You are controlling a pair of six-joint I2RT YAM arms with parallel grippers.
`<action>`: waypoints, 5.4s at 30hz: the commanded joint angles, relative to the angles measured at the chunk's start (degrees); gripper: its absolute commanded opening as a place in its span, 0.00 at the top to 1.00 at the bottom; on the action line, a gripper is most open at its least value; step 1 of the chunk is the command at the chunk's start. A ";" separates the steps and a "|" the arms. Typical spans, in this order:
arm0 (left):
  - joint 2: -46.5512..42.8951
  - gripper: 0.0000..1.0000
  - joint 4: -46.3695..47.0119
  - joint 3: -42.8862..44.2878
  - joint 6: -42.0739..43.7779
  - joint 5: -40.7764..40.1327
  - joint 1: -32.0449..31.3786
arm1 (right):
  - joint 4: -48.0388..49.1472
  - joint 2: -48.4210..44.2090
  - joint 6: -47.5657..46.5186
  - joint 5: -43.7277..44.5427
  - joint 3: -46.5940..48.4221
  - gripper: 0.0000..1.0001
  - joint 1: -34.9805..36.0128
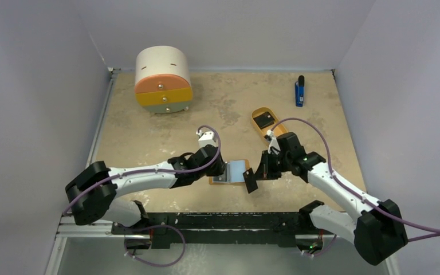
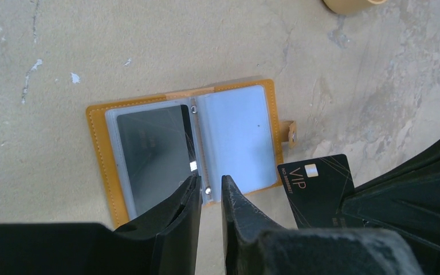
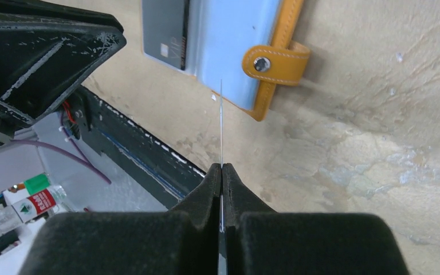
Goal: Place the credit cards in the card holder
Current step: Pick up the credit card from the storage box, then turn over the card slot in the card holder.
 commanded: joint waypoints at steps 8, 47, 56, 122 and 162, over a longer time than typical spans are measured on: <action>8.05 0.71 7.97 4.87 -0.58 5.53 -0.15 | -0.82 1.58 2.15 -0.25 -1.73 1.00 0.12; 27.45 0.63 -11.00 22.17 5.37 -3.41 -5.16 | -3.48 -8.96 7.29 5.91 -1.07 1.00 0.07; 27.56 0.98 -11.88 20.76 4.23 -5.28 -5.16 | -1.34 -6.87 6.20 2.33 -2.28 1.00 0.21; 15.08 0.76 -12.70 8.72 0.87 -9.62 -5.07 | 16.04 1.43 10.77 -2.70 -6.13 1.00 1.01; 1.38 0.72 -13.22 7.94 0.51 -11.82 -3.86 | 30.50 22.09 15.22 -3.43 0.10 1.00 6.13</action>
